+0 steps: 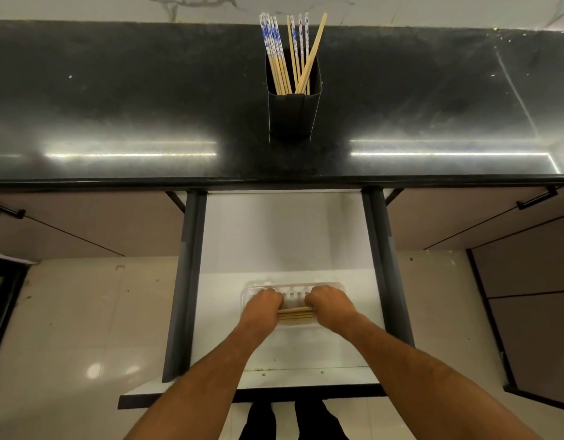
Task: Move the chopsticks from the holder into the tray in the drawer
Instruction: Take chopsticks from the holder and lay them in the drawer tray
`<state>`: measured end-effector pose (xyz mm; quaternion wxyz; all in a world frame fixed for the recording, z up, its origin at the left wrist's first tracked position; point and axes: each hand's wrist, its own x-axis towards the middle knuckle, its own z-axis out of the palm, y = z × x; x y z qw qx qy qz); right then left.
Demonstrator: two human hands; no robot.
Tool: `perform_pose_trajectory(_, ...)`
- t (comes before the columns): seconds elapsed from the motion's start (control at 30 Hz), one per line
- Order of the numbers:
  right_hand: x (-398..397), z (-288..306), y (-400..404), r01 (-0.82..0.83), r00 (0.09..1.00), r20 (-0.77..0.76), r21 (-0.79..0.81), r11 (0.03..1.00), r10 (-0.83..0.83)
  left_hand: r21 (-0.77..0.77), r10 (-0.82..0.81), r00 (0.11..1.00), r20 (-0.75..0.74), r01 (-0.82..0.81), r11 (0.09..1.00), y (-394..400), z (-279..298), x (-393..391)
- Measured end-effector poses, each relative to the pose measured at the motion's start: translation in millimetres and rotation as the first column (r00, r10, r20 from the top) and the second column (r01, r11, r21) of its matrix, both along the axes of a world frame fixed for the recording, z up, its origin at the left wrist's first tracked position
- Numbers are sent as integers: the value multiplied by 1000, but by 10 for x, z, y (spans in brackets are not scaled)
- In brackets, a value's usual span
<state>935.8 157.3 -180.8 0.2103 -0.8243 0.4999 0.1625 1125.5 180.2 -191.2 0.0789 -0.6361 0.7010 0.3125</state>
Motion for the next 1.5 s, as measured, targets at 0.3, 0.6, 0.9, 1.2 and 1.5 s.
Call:
perform_pose_trajectory(0.3, -12, -91, 26, -9, 1000, -26, -61, 998, 7, -79, 15, 999, 49, -11, 997, 72, -121, 86)
perform_pose_trajectory(0.6, -7, -118, 18, -30, 997, -68, -103, 994, 23, -133, 53, 997, 64, -44, 990, 138, -211, 86)
perform_pose_trajectory(0.9, -19, -99, 13, -68, 997, -40, -84, 994, 65, -91, 43, 993, 109, -33, 995, 104, -109, 113)
perform_pose_trajectory(1.2, -212, 69, 44, 137, 912, 410, -294, 946, -4, -345, 175, 964, -201, -237, 908, 156, 75, 188)
perform_pose_trajectory(1.5, -431, 79, -29, 917, 95, 437, 310, 249, -895, -11, 873, 300, -385, -947, 320, 210, 51, 401)
